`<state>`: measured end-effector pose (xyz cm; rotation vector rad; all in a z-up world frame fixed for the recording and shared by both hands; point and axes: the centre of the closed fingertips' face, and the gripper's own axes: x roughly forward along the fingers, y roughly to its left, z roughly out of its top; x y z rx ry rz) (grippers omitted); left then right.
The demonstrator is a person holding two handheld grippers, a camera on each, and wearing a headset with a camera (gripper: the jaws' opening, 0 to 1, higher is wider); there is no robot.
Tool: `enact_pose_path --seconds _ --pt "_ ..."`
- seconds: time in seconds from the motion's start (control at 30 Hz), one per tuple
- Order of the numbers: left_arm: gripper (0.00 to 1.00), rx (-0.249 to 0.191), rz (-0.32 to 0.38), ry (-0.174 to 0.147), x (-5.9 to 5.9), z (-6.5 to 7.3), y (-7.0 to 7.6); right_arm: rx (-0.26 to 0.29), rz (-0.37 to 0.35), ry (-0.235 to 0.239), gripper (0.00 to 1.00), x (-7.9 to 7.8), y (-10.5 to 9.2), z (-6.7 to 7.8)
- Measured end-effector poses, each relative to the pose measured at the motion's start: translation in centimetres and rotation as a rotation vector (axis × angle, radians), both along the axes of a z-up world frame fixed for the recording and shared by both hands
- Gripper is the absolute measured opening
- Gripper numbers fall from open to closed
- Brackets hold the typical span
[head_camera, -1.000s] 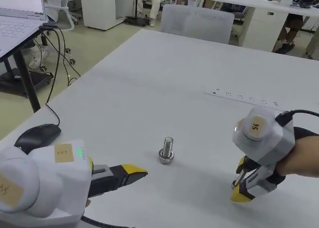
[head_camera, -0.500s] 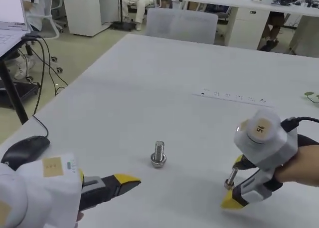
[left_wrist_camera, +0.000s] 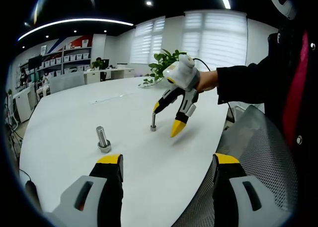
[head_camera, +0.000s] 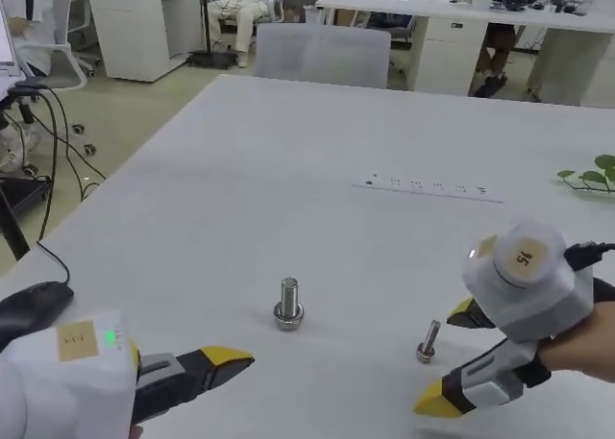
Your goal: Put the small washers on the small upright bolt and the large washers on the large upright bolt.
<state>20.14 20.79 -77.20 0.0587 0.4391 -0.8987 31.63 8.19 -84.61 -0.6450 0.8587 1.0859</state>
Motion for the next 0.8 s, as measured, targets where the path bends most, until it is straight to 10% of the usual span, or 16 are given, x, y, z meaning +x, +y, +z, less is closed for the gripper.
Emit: enact_pose_path --seconds 0.8 --pt "0.75 -0.008 0.008 -0.012 1.4 0.2 0.7 0.138 -0.121 -0.053 0.78 -6.3 -1.5 3.0"
